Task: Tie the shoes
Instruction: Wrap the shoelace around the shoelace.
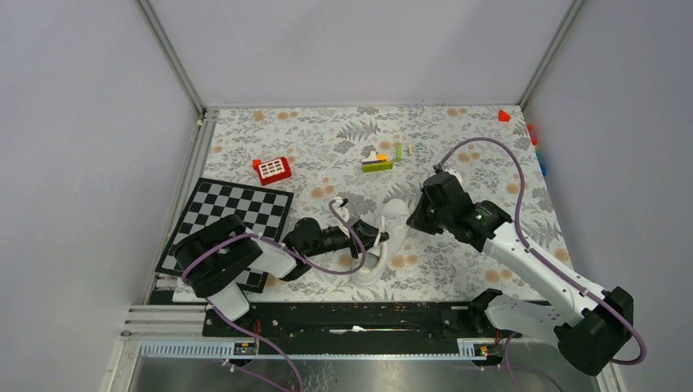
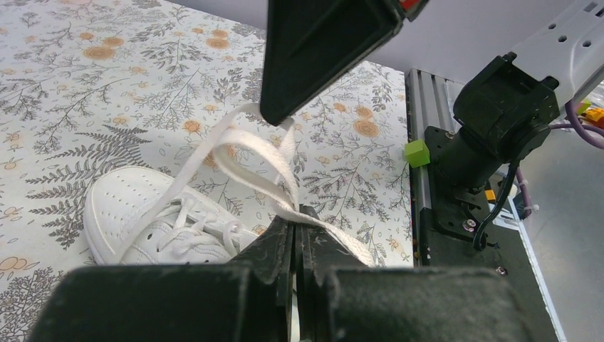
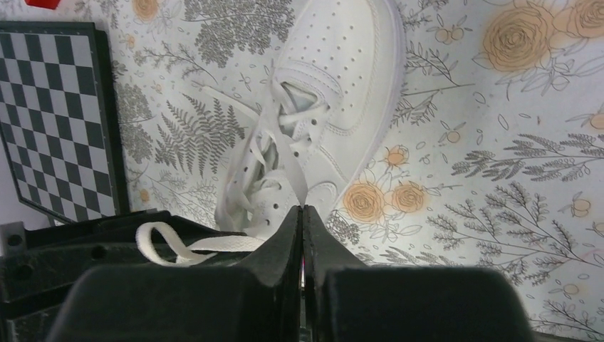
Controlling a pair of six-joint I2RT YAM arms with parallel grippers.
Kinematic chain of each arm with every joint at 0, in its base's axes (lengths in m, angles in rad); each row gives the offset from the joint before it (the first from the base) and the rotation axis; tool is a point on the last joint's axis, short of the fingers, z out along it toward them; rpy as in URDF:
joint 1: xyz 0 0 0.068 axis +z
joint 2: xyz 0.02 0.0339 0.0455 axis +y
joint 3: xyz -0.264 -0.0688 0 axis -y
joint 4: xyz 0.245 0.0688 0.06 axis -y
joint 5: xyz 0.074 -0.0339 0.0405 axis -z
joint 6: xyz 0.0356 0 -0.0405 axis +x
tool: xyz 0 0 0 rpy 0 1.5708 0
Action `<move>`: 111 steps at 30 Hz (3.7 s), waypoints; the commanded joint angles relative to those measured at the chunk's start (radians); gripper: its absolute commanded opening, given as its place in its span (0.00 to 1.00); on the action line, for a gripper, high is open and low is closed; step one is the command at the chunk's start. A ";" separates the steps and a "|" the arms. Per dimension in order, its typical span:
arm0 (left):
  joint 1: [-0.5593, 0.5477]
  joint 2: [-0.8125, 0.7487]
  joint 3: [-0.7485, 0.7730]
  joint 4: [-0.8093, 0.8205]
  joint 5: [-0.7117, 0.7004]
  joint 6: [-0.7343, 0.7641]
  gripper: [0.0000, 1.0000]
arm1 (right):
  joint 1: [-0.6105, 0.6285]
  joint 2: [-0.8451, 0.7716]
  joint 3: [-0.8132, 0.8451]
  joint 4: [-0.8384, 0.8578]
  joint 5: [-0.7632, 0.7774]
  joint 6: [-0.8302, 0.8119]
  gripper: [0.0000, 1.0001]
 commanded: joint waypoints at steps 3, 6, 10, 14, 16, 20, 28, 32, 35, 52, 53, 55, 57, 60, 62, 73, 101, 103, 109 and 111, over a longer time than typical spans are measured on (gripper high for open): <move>0.008 -0.009 0.010 0.100 -0.015 -0.025 0.00 | 0.036 -0.034 -0.028 -0.048 -0.031 -0.012 0.00; 0.009 -0.008 0.012 0.100 -0.018 -0.030 0.00 | 0.070 -0.023 -0.034 -0.052 -0.035 -0.007 0.00; 0.012 -0.009 0.012 0.101 -0.021 -0.037 0.00 | 0.083 -0.005 -0.049 -0.049 -0.031 -0.005 0.00; 0.014 -0.009 0.012 0.102 -0.024 -0.039 0.00 | 0.085 0.000 -0.057 -0.055 -0.008 -0.008 0.00; 0.014 -0.008 0.010 0.102 -0.035 -0.039 0.00 | 0.085 -0.004 -0.054 -0.057 -0.014 -0.009 0.00; 0.015 -0.003 0.012 0.102 -0.057 -0.040 0.00 | 0.088 -0.019 -0.033 -0.085 -0.035 -0.004 0.00; 0.015 0.007 0.020 0.101 -0.076 -0.047 0.00 | 0.122 -0.022 -0.018 -0.114 -0.107 0.007 0.00; 0.015 0.012 0.021 0.099 -0.074 -0.050 0.00 | 0.145 -0.013 -0.013 -0.094 -0.148 0.019 0.00; 0.015 0.012 0.022 0.100 -0.072 -0.053 0.00 | 0.152 -0.010 -0.016 -0.062 -0.184 0.025 0.19; 0.023 -0.007 0.009 0.101 -0.083 -0.057 0.00 | 0.151 0.139 0.074 -0.209 -0.071 -0.211 0.43; 0.024 -0.006 0.009 0.099 -0.079 -0.059 0.00 | 0.151 0.149 0.072 -0.210 -0.063 -0.214 0.44; 0.023 -0.007 0.009 0.100 -0.075 -0.060 0.00 | 0.151 0.151 0.063 -0.191 -0.038 -0.211 0.45; 0.024 -0.007 0.008 0.100 -0.071 -0.061 0.00 | 0.149 0.135 0.060 -0.154 -0.004 -0.206 0.48; 0.024 -0.006 0.008 0.100 -0.068 -0.063 0.00 | 0.103 0.125 0.053 -0.079 -0.026 -0.204 0.49; 0.024 -0.005 0.008 0.100 -0.065 -0.065 0.00 | 0.051 0.137 0.040 -0.002 -0.097 -0.201 0.49; 0.024 -0.001 0.014 0.100 -0.056 -0.070 0.00 | -0.040 0.235 -0.011 0.183 -0.315 -0.160 0.46; 0.024 -0.009 0.004 0.099 -0.054 -0.065 0.00 | -0.056 0.133 -0.160 0.236 -0.281 -0.084 0.32; 0.023 -0.008 0.003 0.099 -0.055 -0.065 0.00 | -0.056 0.120 -0.171 0.241 -0.280 -0.074 0.32; 0.024 -0.008 0.005 0.099 -0.052 -0.068 0.00 | -0.056 0.130 -0.188 0.264 -0.277 -0.068 0.28; 0.025 -0.007 0.005 0.098 -0.051 -0.069 0.00 | -0.056 0.146 -0.185 0.275 -0.281 -0.067 0.27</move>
